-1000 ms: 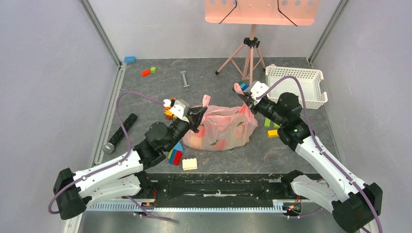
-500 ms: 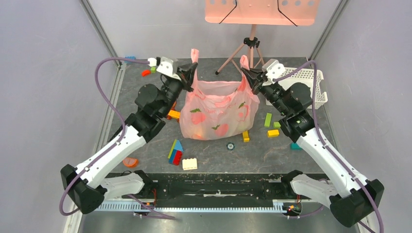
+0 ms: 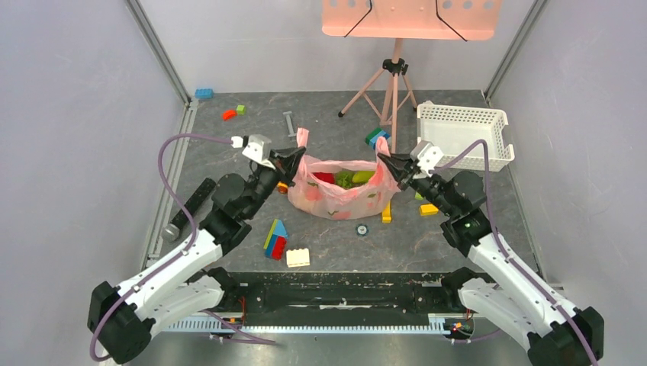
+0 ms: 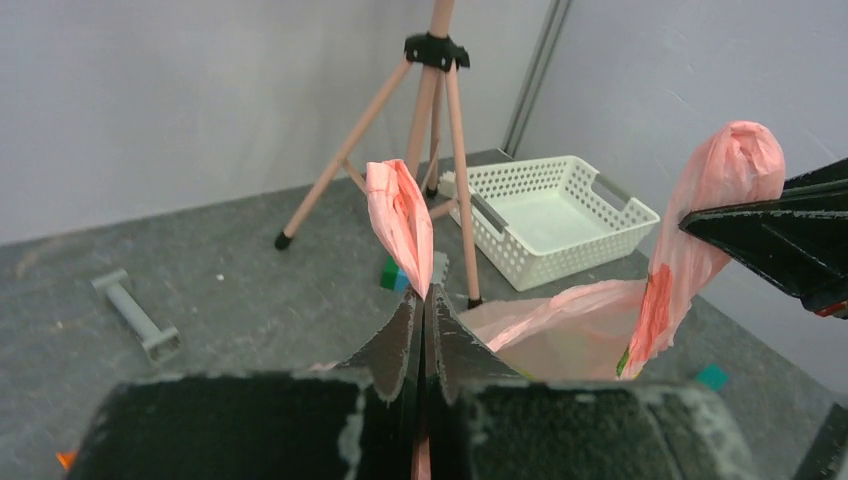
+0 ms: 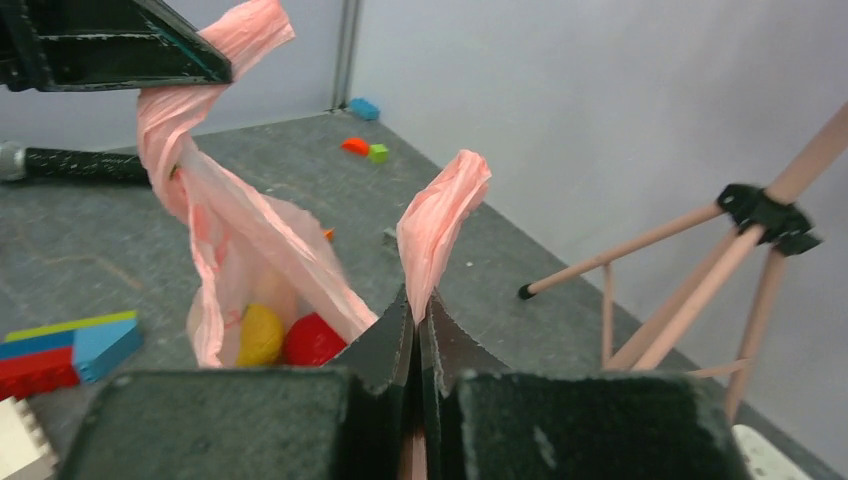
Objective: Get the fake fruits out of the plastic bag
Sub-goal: Adjust the plastic bag at the center of the board.
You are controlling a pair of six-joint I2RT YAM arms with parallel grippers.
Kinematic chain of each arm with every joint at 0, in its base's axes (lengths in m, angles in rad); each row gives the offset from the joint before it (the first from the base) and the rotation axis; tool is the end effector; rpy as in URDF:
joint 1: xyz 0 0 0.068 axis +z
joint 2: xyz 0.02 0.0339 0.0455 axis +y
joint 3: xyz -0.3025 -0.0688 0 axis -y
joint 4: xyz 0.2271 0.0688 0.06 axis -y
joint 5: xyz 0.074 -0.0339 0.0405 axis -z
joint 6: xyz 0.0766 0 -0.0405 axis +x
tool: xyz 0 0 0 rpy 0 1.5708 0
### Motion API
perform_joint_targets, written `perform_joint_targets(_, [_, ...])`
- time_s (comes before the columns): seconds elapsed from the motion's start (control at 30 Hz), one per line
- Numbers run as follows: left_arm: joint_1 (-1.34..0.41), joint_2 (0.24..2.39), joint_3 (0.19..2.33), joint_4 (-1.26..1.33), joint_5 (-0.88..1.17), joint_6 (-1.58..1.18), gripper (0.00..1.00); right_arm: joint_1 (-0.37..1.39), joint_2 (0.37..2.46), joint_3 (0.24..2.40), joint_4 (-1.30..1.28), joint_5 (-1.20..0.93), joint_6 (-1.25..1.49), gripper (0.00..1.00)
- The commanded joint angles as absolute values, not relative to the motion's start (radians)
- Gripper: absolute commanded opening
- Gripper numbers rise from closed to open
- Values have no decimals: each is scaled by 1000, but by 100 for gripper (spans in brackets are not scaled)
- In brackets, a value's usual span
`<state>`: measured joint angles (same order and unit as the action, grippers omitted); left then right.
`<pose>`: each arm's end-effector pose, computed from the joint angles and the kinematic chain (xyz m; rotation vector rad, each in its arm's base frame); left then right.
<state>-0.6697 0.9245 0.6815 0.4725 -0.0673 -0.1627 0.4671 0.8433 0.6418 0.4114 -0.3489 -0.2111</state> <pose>0.1750 -0.1320 0.3928 0.2874 1.3414 -0.6563 0.1633 0.1117 0.3832 -0.7297 1.1809 0.4510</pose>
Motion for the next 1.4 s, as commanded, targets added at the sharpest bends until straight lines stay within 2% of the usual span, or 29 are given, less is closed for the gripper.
perform_joint_targets(0.0, [-668, 818, 591, 564, -70, -298, 2, 466, 757, 551, 523, -439, -106, 0])
perform_joint_targets(0.07, [-669, 781, 575, 537, -62, -328, 2, 467, 724, 519, 514, -440, -85, 0])
perform_joint_targets(0.2, [-669, 722, 568, 467, -27, -349, 2, 466, 661, 489, 463, -423, -63, 7])
perform_joint_targets(0.3, [-669, 682, 562, 417, -5, -370, 2, 466, 619, 481, 413, -419, -55, 36])
perform_joint_targets(0.43, [-669, 663, 565, 361, 80, -387, 2, 466, 569, 477, 390, -420, -53, 69])
perform_joint_targets(0.53, [-669, 665, 577, 313, 114, -396, 2, 467, 550, 508, 378, -398, -5, 83])
perform_joint_targets(0.7, [-669, 655, 574, 272, 130, -391, 2, 466, 615, 678, 225, -376, 125, 98])
perform_joint_targets(0.87, [-669, 643, 567, 271, 119, -397, 2, 467, 736, 853, 75, -469, 70, 98])
perform_joint_targets(1.17, [-669, 655, 584, 273, 118, -393, 2, 468, 854, 870, 101, -582, -85, 98])
perform_joint_targets(1.37, [-669, 664, 592, 272, 127, -395, 2, 477, 888, 825, 210, -582, -109, 98])
